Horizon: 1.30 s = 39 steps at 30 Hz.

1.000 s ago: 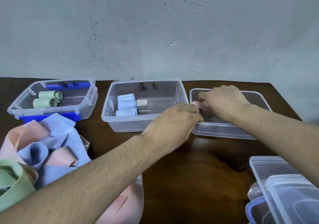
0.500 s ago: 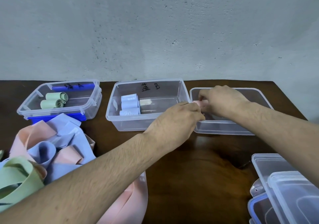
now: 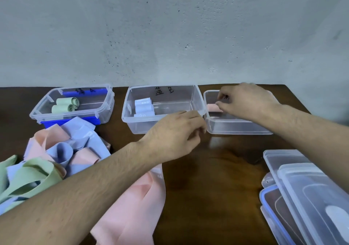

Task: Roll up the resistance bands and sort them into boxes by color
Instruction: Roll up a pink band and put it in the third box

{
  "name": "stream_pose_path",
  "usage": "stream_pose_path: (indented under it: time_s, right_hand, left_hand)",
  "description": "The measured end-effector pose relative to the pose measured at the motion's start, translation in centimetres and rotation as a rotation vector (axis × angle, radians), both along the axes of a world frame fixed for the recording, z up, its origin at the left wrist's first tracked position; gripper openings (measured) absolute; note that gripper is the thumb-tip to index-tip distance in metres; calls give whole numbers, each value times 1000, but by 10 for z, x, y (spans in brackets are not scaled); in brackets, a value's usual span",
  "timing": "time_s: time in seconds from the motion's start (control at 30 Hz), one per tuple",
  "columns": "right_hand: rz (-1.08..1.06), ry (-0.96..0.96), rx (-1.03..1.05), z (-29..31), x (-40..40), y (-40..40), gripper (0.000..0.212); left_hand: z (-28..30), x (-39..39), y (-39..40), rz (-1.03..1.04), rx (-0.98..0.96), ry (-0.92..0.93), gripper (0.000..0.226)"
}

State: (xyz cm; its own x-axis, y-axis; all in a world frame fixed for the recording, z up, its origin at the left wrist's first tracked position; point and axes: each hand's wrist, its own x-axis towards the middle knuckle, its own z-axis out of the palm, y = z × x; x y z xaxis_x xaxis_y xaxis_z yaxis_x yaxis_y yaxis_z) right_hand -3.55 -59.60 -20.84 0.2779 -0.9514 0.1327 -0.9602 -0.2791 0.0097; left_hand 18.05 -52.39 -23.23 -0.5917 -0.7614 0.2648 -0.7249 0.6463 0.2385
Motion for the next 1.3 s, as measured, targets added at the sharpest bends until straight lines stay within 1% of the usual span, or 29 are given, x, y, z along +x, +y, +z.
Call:
stream_pose_path:
  time_s: [0.1, 0.17, 0.3, 0.37, 0.47, 0.5, 0.6, 0.7, 0.73, 0.77, 0.83, 0.9, 1.0, 1.07, 1.1, 1.13, 1.17, 1.2, 1.23, 1.27, 1.3]
  right_hand:
    - [50, 18, -85, 9, 11, 23, 31]
    - [92, -4, -105, 10, 24, 42, 29]
    - [147, -65, -84, 10, 52, 82, 24]
    - [148, -53, -46, 6, 67, 101, 22]
    - [173, -46, 62, -1, 86, 126, 21]
    - [174, -46, 127, -4, 93, 132, 24]
    - [159, -64, 354, -12, 112, 150, 39]
    - [189, -97, 503, -21, 123, 168, 57]
    - [212, -125, 528, -23, 124, 174, 59]
    - [232, -163, 544, -24, 125, 179, 57]
    - [231, -247, 560, -23, 124, 190, 43]
    - [195, -358, 557, -17, 123, 200, 39]
    - [62, -560, 510, -11, 117, 210, 47]
    - [-17, -614, 554, -6, 111, 219, 61]
    - [-39, -623, 599, -5, 109, 223, 64]
    - [-51, -631, 634, -2, 106, 228, 58]
    - [-50, -644, 644, 0, 103, 232, 44]
    - [-47, -667, 620, 2, 100, 236, 28]
    - [-50, -703, 564, 3, 96, 238, 18]
    - [-51, -745, 498, 3, 92, 239, 13]
    - [-48, -788, 449, 4, 88, 240, 13]
  left_hand:
    - [2, 20, 22, 30, 152, -74, 17]
    - [-1, 37, 38, 40, 224, -102, 18]
    - [-8, 69, 68, 34, 242, -125, 15]
    - [-10, 85, 81, 52, 231, -129, 22]
    - [-14, 103, 97, 117, 246, -171, 40]
    - [-16, 106, 101, 151, 263, -175, 42]
    - [-20, 110, 111, 206, 213, -187, 29]
    - [-23, 111, 123, 216, 140, -175, 23]
    - [-24, 110, 127, 224, 119, -132, 23]
    - [-24, 110, 130, 231, 95, -65, 22]
    - [-22, 110, 137, 212, 65, 103, 19]
    - [-21, 110, 142, 159, 128, 272, 17]
    - [-20, 104, 151, 95, 240, 410, 14]
    - [-15, 96, 157, 87, 332, 526, 16]
    - [-12, 92, 159, 85, 382, 604, 19]
    - [-8, 88, 160, 79, 431, 685, 21]
    - [-3, 85, 161, 68, 475, 752, 19]
    - [2, 81, 162, 51, 509, 792, 16]
    - [6, 77, 162, 31, 534, 809, 13]
    - [9, 73, 163, 10, 553, 822, 11]
    - [13, 70, 165, -10, 571, 846, 10]
